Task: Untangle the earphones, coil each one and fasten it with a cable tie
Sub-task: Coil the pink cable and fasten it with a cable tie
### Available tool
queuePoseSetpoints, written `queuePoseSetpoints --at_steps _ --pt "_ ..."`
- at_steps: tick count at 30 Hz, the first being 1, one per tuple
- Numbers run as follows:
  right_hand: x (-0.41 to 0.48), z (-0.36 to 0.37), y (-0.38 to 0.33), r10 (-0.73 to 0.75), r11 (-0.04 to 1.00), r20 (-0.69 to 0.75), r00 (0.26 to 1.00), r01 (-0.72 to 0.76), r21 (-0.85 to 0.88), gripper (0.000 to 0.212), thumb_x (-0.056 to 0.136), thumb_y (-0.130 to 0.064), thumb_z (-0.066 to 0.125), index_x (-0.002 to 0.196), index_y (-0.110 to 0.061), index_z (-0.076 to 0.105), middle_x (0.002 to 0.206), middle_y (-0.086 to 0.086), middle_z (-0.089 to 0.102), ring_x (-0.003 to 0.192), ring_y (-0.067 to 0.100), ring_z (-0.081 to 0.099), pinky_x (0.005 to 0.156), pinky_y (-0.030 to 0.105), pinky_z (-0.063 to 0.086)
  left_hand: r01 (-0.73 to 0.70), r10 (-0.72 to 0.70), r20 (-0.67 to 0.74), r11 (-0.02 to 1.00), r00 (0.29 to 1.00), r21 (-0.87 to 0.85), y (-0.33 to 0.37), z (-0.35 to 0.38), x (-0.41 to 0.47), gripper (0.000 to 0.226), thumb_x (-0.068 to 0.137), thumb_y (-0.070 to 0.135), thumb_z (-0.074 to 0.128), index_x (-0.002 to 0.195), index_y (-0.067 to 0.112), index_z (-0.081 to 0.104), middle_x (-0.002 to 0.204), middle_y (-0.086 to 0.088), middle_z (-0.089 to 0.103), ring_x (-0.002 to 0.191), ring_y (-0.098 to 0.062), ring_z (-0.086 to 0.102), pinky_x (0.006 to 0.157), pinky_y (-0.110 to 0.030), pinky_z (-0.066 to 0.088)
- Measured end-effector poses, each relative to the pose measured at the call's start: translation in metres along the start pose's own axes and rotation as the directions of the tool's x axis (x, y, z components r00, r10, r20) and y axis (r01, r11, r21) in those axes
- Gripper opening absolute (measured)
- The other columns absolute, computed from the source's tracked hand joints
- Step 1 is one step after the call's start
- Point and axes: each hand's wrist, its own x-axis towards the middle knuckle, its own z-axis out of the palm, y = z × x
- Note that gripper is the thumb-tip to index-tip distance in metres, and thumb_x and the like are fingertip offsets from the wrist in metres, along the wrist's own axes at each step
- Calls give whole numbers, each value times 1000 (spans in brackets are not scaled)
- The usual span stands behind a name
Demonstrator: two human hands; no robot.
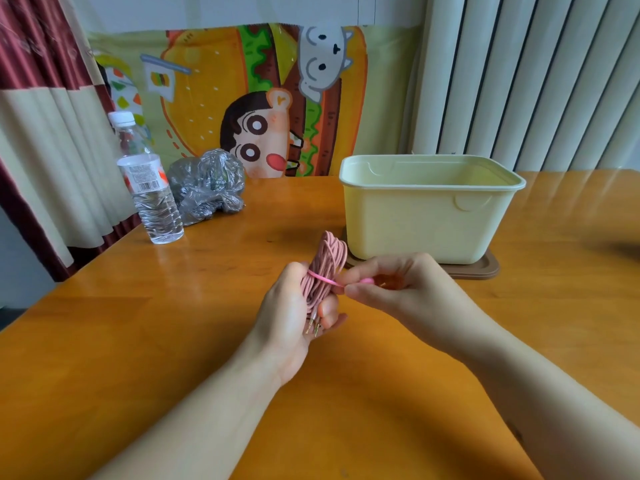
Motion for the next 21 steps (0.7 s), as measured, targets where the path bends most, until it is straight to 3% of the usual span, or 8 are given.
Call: queuePoseSetpoints --at_steps 2,5,10,12,16,18,19,21 --pt "2 -5 2 81 983 82 993 -94 159 4 79 -16 71 80 -15 74 74 -4 70 69 7 61 69 19 50 -16 17 57 999 998 -28 0 0 -2 52 99 26 22 79 2 64 45 -2 38 45 -13 37 71 -33 45" --pt "4 -11 13 135 939 167 977 -180 293 20 70 -24 75 84 -10 72 77 9 66 72 15 58 73 28 49 -4 7 155 1000 988 -15 1 2 -5 60 97 28 20 55 11 59 44 -2 38 45 -14 37 70 -34 43" --pt "4 -10 10 43 973 198 979 -86 213 60 70 -23 76 125 -20 53 92 17 69 95 31 65 99 46 47 87 -101 381 995 919 53 12 -10 -7 43 82 37 42 56 8 60 42 -3 36 43 -15 38 71 -32 53" --pt "-1 -16 2 -22 976 243 970 -31 214 65 72 -25 74 131 -26 49 103 24 68 105 37 62 100 52 44 124 -164 461 986 872 116 14 -17 -6 40 78 37 45 61 6 63 42 -2 39 42 -15 40 73 -32 54" --pt "3 -1 4 -23 985 234 972 62 -159 45 80 -10 71 123 -18 59 100 12 71 97 24 67 91 38 51 90 -244 524 949 816 303 15 -28 -2 42 72 44 49 60 7 64 43 0 43 43 -13 44 83 -38 52" --pt "3 8 31 -49 867 225 973 153 -475 33 79 29 49 106 14 60 114 25 64 99 35 64 82 37 52 14 -264 512 898 817 441 14 -31 0 42 71 46 49 53 12 66 42 3 48 42 -11 46 88 -51 45" --pt "6 17 43 -121 800 242 963 239 -551 37 74 39 39 101 22 57 121 27 60 101 37 63 80 38 51 -23 -264 493 865 829 502 14 -32 1 44 71 45 48 51 12 67 41 3 51 41 -10 47 88 -55 42" --pt "4 17 22 -162 815 278 947 287 -504 35 80 16 62 110 -1 67 114 4 68 98 10 64 84 17 48 -92 -247 461 796 852 598 14 -34 2 43 71 45 48 52 13 69 42 0 52 43 -9 48 83 -53 46"
